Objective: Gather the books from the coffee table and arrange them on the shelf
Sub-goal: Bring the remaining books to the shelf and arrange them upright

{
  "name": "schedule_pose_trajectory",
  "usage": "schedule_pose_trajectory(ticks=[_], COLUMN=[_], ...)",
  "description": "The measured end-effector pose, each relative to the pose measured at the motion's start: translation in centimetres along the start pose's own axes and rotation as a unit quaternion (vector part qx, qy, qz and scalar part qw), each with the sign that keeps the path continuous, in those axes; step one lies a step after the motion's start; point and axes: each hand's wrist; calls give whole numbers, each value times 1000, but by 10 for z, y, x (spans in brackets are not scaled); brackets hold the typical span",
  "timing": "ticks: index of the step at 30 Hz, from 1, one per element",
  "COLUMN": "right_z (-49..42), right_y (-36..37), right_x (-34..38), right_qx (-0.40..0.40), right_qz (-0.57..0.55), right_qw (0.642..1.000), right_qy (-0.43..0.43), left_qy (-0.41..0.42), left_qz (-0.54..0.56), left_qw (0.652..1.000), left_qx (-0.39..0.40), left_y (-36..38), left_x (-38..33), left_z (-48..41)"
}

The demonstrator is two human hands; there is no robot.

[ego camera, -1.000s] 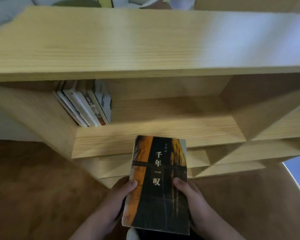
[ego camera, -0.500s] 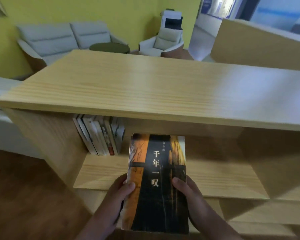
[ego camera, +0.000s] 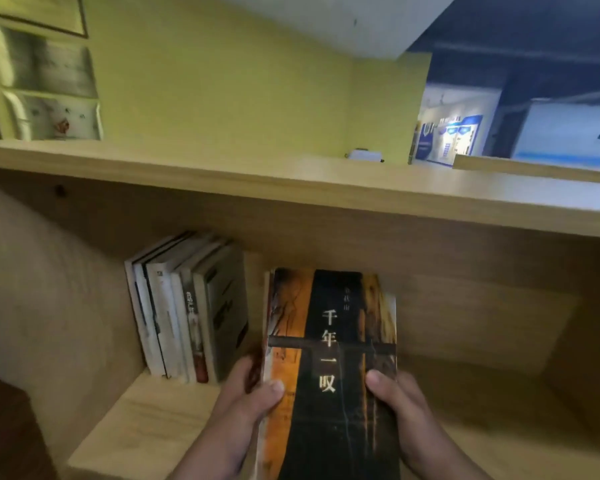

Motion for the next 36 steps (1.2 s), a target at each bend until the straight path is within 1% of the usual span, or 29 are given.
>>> schedule_pose_trajectory(ticks=[6,10,14,16,19,20,23,25,27,31,32,34,36], right_z=[-29,-37,-36,-33,-30,-30,-31,-35,-39,-53,-56,-60,-61], right_y=[-1,1,1,2,3,2,0,-1,-3,-9,-10,-11,-11], right_x=[-21,-39,-46,-46,-45,-44,-42,-41,-38,-35,-36,-36,-38], right_qx=[53,37,27,19,28,32,49,67,68,80,83,77,72], right_qz=[30,45,104,129,153,155,162,107,18,-121,-136,-136,-104], right_qw=[992,980,971,970,966,965,962,972,984,985,983,985,988], right_qy=[-113,-188,-214,-204,-206,-211,-216,-200,-166,-98,-89,-79,-87], left_qy=[46,86,91,78,99,105,107,114,118,127,134,145,146], left_qz=[-44,-39,-49,-51,-87,-107,-144,-164,-191,-253,-263,-272,-291], left_qw=[997,994,993,993,987,984,982,978,973,959,955,951,940], left_qx=[31,47,62,78,93,92,57,53,49,22,13,-34,-103], left_y=[-14,-19,-22,-24,-18,-14,-10,-13,-12,-15,-15,-16,-14], left_x=[23,32,35,34,32,31,30,31,30,33,34,37,41], left_z=[-15,-16,-9,-3,6,8,8,6,7,0,-2,-7,-14])
Point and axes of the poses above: each hand's wrist, its own z-axis away from the middle knuckle, its own y-axis out of the palm, x = y × z, and after that the axes turned 11 degrees about y, right-handed
